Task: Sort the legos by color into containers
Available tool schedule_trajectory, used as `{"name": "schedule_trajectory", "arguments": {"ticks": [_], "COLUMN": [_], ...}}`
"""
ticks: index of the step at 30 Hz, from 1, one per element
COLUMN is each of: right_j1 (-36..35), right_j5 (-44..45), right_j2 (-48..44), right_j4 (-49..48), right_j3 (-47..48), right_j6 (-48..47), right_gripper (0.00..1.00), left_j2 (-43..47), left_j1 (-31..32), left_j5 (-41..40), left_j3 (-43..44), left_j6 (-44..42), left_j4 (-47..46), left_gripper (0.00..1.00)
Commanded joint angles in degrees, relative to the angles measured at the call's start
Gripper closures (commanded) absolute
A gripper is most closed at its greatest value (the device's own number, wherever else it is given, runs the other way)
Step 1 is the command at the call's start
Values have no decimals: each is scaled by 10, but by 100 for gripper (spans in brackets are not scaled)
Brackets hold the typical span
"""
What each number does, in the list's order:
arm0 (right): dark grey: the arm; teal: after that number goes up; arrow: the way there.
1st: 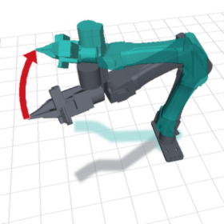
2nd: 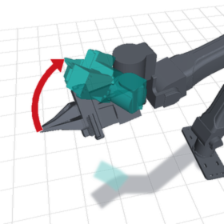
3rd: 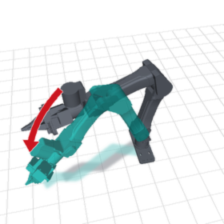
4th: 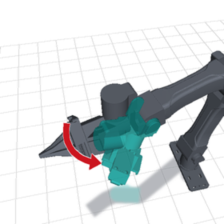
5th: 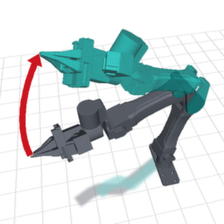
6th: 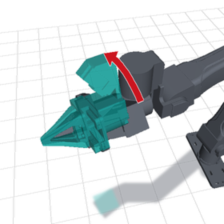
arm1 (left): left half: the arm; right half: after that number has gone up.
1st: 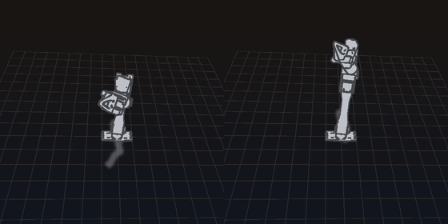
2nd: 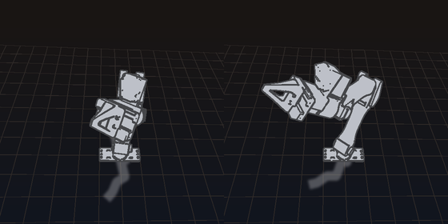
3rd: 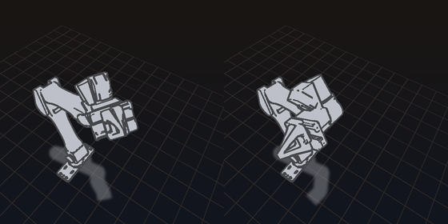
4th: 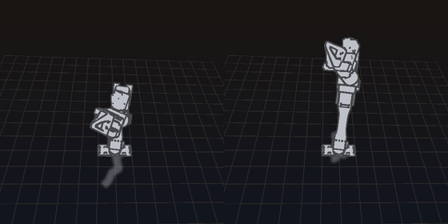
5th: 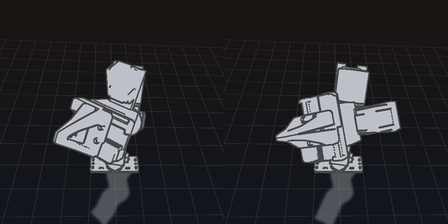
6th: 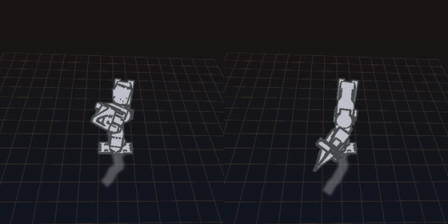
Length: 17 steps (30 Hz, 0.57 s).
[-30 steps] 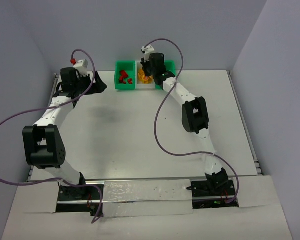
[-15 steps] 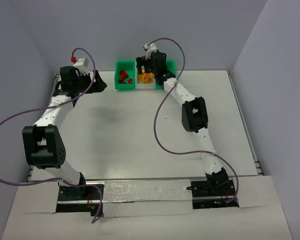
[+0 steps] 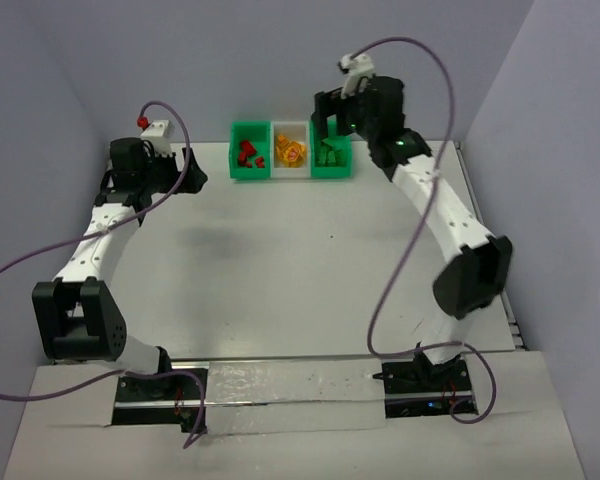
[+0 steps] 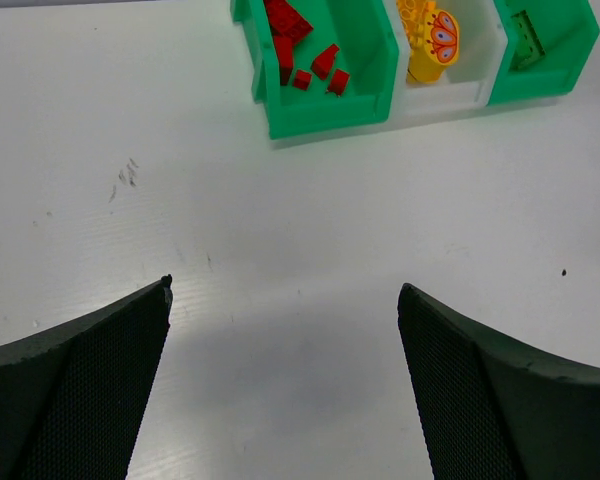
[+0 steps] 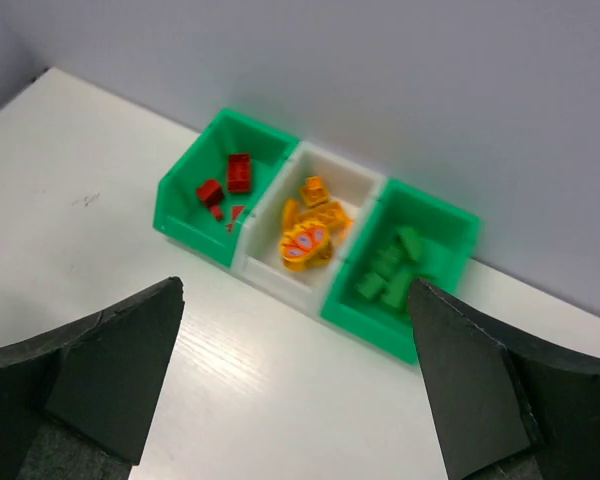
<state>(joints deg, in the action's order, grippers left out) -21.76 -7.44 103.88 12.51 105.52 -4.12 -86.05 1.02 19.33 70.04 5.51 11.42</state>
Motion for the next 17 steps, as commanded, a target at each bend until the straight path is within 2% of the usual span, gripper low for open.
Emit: {"name": "schedule_trajectory", "arguments": {"ticks": [1, 2, 4, 8, 12, 17], "right_j1": [64, 78, 118, 146, 152, 153], "right_j5": [42, 43, 52, 72, 87, 87], "right_j2": [-165, -170, -273, -387, -461, -481], "right_j4": [58, 58, 47, 21, 14, 8], "right_j3": [-192, -229, -340, -481, -528, -539], "right_j6": [16, 17, 29, 23, 31, 40], "right_gripper": [0, 0, 0, 0, 0, 0], "left_j2": [77, 81, 120, 181, 220, 274], "left_j1": [-2, -2, -2, -2, -4, -4], "left_j5": [-30, -31, -48, -84, -86, -95], "left_j3": [-45, -46, -75, -120, -145, -181], "left_j6": [-36, -38, -47, -49, -48, -33], "left_j4": [4, 4, 17, 22, 48, 36], "left_gripper": [1, 1, 1, 1, 1, 1]}}
